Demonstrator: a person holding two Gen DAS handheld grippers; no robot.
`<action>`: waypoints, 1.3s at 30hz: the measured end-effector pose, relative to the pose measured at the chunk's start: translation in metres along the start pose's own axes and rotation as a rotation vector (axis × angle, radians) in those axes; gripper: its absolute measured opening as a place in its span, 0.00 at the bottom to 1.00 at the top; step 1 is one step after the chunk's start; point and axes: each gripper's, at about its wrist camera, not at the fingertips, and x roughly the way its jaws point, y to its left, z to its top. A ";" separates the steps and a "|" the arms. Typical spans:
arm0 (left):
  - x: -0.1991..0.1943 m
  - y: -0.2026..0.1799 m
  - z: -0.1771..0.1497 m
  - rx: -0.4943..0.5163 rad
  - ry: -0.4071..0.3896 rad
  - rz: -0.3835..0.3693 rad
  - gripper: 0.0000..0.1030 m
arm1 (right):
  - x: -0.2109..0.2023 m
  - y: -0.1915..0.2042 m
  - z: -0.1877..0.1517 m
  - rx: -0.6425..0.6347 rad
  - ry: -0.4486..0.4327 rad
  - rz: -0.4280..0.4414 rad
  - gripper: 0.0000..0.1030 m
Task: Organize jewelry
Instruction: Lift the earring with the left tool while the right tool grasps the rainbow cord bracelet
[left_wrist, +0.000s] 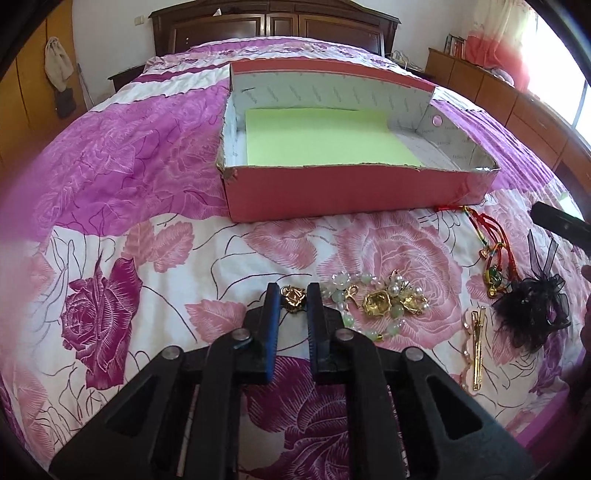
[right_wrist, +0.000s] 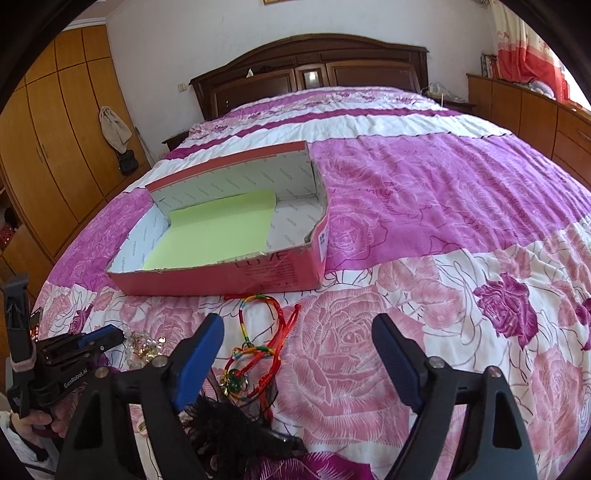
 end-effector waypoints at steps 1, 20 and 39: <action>0.001 0.002 -0.001 -0.005 0.003 -0.003 0.06 | 0.003 -0.002 0.003 0.008 0.018 0.008 0.78; 0.008 0.006 -0.006 -0.038 0.000 -0.036 0.06 | 0.047 0.022 0.030 -0.099 0.245 0.076 0.40; 0.002 0.006 -0.006 -0.037 -0.023 -0.028 0.06 | 0.064 0.044 0.024 -0.173 0.296 0.095 0.04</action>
